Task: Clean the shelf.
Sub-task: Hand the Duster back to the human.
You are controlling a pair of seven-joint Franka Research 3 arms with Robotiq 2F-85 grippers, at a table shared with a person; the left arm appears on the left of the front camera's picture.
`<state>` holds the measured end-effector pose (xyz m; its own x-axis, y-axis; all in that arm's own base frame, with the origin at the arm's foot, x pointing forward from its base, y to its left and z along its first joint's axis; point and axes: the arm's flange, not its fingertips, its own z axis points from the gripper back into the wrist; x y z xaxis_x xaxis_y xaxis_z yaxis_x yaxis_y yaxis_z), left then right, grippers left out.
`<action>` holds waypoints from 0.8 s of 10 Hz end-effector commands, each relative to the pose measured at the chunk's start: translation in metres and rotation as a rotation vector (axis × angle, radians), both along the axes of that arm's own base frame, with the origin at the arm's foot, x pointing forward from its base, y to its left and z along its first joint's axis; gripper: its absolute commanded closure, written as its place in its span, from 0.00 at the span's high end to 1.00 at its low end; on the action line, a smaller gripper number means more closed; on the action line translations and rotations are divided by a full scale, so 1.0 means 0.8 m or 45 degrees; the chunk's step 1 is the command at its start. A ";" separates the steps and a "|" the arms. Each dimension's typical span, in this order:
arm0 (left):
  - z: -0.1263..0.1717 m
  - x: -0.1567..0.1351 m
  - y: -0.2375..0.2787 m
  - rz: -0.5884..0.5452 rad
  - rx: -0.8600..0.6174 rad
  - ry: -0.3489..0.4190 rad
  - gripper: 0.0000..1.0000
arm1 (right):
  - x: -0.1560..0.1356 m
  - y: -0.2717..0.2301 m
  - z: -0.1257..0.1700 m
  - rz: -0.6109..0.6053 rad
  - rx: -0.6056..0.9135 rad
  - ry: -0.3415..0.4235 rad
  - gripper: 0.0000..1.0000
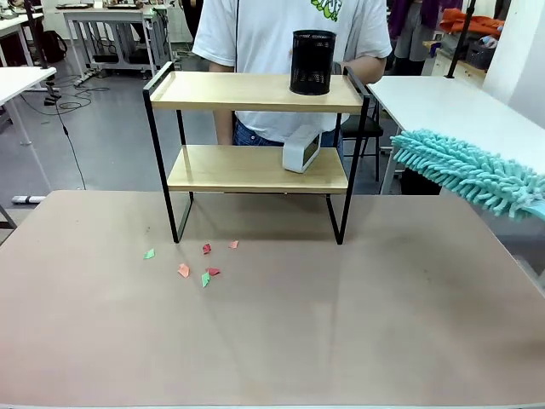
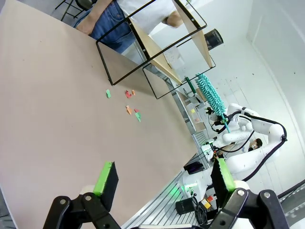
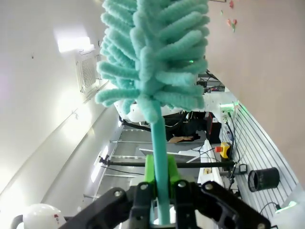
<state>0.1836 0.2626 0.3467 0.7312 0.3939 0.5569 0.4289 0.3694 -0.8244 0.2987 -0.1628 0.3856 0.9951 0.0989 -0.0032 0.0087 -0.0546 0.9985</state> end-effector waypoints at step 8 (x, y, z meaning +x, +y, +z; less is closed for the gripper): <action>0.115 -0.022 -0.075 -0.339 -0.076 -0.116 1.00 | -0.039 0.049 0.079 0.516 -0.049 -0.132 0.12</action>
